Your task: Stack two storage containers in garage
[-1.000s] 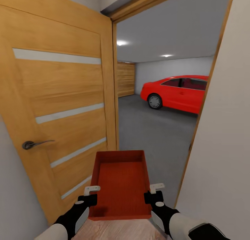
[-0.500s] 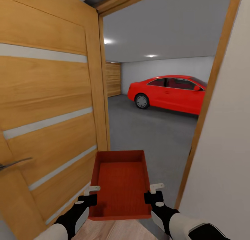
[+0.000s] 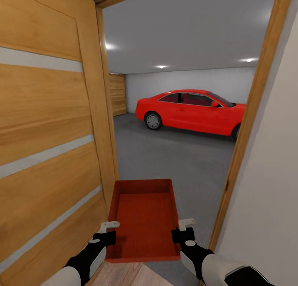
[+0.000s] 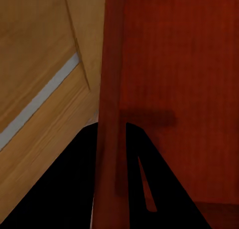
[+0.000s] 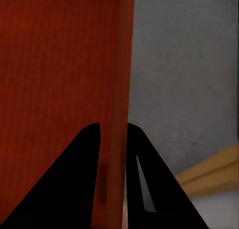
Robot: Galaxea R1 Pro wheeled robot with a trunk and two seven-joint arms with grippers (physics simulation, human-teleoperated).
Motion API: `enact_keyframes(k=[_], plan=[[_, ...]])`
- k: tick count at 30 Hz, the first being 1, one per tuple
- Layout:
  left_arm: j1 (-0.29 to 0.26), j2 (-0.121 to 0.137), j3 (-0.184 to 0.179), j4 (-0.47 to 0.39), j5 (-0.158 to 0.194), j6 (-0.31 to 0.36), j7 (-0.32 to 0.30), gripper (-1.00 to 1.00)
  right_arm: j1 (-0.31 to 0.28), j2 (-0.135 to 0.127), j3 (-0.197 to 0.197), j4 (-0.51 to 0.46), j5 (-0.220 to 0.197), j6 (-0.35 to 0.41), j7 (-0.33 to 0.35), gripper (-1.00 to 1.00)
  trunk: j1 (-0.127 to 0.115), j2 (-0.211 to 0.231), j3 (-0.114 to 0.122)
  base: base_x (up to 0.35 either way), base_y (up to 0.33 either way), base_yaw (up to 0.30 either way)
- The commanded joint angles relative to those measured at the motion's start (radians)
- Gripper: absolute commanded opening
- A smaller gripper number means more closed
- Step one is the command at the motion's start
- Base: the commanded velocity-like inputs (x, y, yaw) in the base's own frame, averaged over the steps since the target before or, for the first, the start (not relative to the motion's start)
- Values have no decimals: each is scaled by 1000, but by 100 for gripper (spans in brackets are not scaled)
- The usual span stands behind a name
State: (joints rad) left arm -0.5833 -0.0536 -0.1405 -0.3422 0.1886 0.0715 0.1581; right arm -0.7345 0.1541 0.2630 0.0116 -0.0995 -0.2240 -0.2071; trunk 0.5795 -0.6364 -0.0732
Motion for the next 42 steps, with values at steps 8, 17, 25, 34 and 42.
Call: enact_keyframes(k=[8,17,25,34,42], plan=[[-1,1,46,-5,20,-45,14,-100,-1,1,-34,2,1,0,4,-100,1,-2,-2,292,221,-165],[-1,1,45,-6,20,-45,14,-100,0,1,-34,2,1,0,5,-100,1,-2,-2,292,221,-101],[-1,1,45,-6,20,-45,14,-100,-1,1,-34,2,1,0,5,-100,1,-2,-2,292,221,-271],[-1,0,46,-7,20,-45,14,-100,-1,1,-34,2,1,0,5,-100,1,-2,-2,292,220,-284],[-1,1,48,-10,19,-45,15,-100,0,1,-34,2,1,1,5,-100,1,-2,-2,294,195,-284]])
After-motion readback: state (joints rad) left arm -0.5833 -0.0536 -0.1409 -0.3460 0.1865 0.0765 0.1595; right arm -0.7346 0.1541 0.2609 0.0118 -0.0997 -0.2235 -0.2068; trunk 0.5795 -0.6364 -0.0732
